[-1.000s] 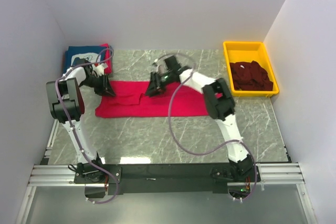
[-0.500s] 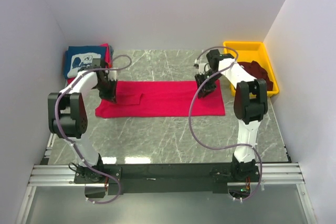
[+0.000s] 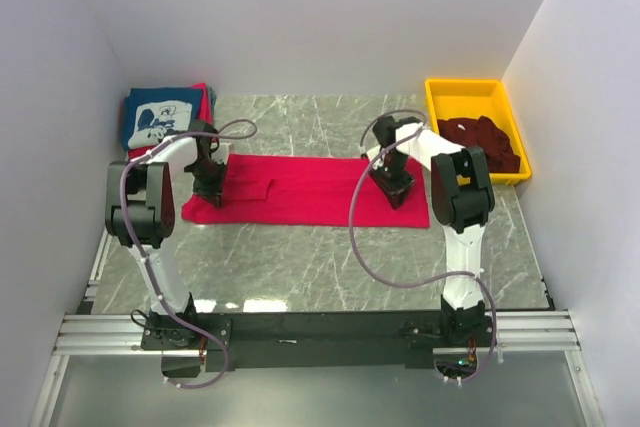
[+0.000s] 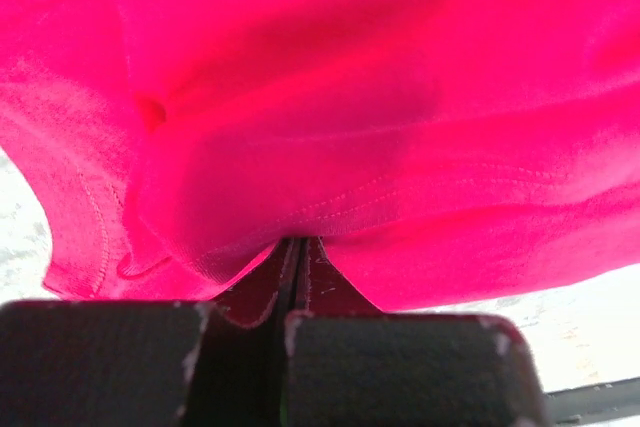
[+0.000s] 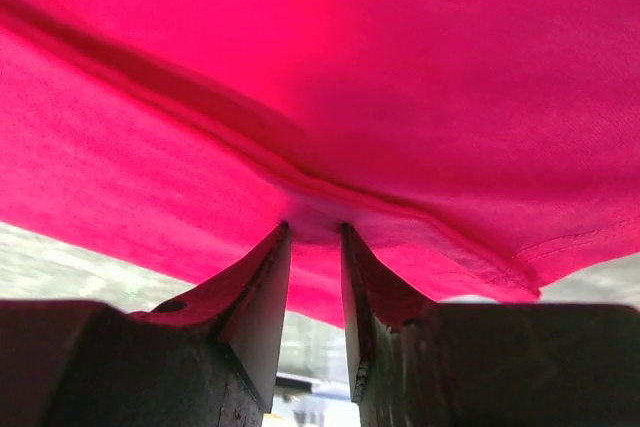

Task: Fold and stack the t-shirts
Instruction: Fold the tshirt

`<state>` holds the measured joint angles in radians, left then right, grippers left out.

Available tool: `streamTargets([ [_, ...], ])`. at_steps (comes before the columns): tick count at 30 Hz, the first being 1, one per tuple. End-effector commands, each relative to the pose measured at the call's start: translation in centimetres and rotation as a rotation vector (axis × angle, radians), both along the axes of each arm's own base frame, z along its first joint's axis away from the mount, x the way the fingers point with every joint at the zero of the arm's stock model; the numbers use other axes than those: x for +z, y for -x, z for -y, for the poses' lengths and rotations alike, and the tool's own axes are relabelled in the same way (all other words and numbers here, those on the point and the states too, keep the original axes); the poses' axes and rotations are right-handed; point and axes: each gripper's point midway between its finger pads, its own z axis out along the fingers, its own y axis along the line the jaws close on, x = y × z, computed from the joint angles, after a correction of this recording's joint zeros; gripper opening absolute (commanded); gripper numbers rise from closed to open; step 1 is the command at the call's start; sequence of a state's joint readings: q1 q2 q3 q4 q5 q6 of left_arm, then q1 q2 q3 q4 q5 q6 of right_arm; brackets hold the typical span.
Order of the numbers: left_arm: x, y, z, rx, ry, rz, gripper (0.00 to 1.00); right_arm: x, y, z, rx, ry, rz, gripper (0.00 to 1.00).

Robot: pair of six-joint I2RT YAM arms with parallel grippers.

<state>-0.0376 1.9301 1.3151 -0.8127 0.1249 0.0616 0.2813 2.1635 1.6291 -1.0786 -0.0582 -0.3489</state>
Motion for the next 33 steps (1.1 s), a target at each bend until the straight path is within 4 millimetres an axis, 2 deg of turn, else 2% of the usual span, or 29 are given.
streamTargets([
  [1,-2.4,-2.4,-0.1,-0.003,-0.023,0.008,0.01,-2.4,5.8,1.0,0.087,0.097,-0.148,0.34],
  [2,-2.6,-2.9,0.0,-0.007,-0.019,0.008,0.01,-2.5,6.8,0.5,0.100,0.081,-0.162,0.33],
  [3,-2.6,-4.6,0.2,-0.017,-0.012,0.029,0.01,-2.4,8.8,-0.1,0.133,0.082,-0.189,0.34],
  [5,-2.8,-6.7,0.8,-0.028,-0.005,0.047,0.01,-2.1,11.3,-1.7,0.188,0.045,-0.222,0.33],
  [6,-2.9,-8.9,1.5,-0.045,0.002,0.054,0.01,-1.6,13.3,-2.0,0.224,0.036,-0.241,0.34],
  [8,-2.6,-11.4,3.7,-0.094,0.013,0.079,0.01,-0.9,16.7,-4.7,0.344,-0.008,-0.268,0.34],
  [9,-1.7,-14.5,5.0,-0.124,0.034,0.140,0.01,0.0,17.9,-5.5,0.388,-0.035,-0.261,0.34],
  [10,-1.1,-15.2,6.7,-0.156,0.053,0.148,0.01,0.7,19.6,-7.5,0.476,-0.064,-0.260,0.35],
  [11,-1.2,-16.3,8.0,-0.175,0.076,0.166,0.01,2.1,19.9,-9.6,0.513,-0.136,-0.229,0.36],
  [12,1.5,-18.7,9.3,-0.187,0.100,0.260,0.02,3.3,21.2,-11.8,0.533,-0.228,-0.257,0.36],
  [14,3.8,-20.4,10.8,-0.198,0.138,0.338,0.05,5.5,21.6,-14.8,0.551,-0.341,-0.257,0.38],
  [15,6.0,-20.8,11.0,-0.185,0.157,0.386,0.06,7.7,21.3,-17.0,0.529,-0.438,-0.260,0.38],
  [17,8.8,-22.2,10.2,-0.153,0.173,0.496,0.10,9.5,19.7,-17.7,0.467,-0.508,-0.238,0.38],
  [18,10.5,-20.8,9.6,-0.128,0.189,0.514,0.19,10.8,19.0,-18.1,0.448,-0.552,-0.204,0.38],
  [19,11.5,-20.5,8.7,-0.110,0.211,0.539,0.23,11.4,18.4,-18.0,0.425,-0.578,-0.188,0.38],
  [20,13.4,-19.6,8.4,-0.107,0.230,0.583,0.27,11.7,17.0,-17.4,0.391,-0.593,-0.138,0.39],
  [21,14.1,-19.0,8.2,-0.107,0.235,0.599,0.29,11.7,16.3,-16.9,0.366,-0.588,-0.115,0.38],
  [23,14.8,-17.8,8.0,-0.109,0.243,0.609,0.27,10.6,14.6,-15.4,0.335,-0.520,-0.058,0.38],
  [25,14.6,-15.4,9.0,-0.086,0.297,0.554,0.17,8.4,12.9,-13.7,0.291,-0.432,-0.035,0.34],
  [27,13.0,-13.4,9.6,-0.068,0.324,0.469,0.08,6.2,11.3,-12.3,0.267,-0.335,-0.019,0.28],
  [30,10.8,-11.0,10.7,-0.050,0.343,0.382,0.04,3.7,10.3,-10.9,0.268,-0.235,-0.016,0.25],
  [33,9.9,-9.7,10.7,-0.048,0.343,0.369,0.02,1.7,10.7,-10.1,0.277,-0.189,-0.055,0.22],
])
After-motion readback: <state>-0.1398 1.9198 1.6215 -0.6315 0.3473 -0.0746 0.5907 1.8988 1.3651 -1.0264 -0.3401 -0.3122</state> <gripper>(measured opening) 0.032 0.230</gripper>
